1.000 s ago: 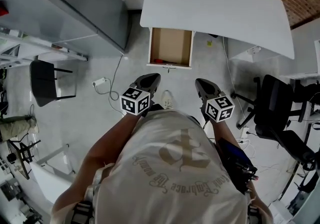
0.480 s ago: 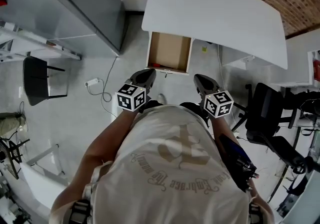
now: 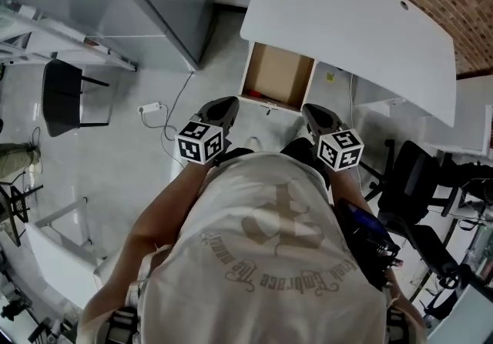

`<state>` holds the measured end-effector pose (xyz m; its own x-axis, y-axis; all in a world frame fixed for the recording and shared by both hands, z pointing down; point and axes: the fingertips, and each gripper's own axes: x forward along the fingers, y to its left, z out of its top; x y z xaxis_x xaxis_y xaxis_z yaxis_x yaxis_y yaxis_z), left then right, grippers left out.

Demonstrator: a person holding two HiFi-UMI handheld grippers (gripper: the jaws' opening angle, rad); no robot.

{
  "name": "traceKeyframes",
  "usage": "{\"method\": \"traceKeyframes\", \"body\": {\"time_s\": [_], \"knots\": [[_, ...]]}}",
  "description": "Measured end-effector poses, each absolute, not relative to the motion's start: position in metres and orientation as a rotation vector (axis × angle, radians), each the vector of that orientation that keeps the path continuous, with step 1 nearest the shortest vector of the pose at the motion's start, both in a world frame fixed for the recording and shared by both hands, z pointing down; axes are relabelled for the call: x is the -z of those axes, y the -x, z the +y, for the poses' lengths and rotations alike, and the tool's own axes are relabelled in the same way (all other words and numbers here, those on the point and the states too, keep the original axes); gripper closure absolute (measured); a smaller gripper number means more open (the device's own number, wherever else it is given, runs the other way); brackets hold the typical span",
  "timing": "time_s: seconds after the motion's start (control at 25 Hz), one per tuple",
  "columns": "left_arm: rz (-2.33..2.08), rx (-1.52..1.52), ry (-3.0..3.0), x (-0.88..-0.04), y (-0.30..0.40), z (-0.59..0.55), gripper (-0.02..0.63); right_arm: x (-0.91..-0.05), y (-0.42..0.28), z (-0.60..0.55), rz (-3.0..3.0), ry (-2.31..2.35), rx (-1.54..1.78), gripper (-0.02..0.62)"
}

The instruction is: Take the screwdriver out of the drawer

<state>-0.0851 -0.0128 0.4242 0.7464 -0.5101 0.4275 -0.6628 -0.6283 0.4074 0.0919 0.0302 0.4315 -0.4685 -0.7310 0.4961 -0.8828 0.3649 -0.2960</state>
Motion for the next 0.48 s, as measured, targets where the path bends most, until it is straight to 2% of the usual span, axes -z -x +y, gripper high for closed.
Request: {"method": "traceKeyframes", "body": {"time_s": [0.48], "knots": [[-1.102,-0.352,-2.266,-0.43,0.106,-0.028,0.586,-0.442,-0.066,-0.022,-2.462,-1.102,-0.745,0.572]]}}
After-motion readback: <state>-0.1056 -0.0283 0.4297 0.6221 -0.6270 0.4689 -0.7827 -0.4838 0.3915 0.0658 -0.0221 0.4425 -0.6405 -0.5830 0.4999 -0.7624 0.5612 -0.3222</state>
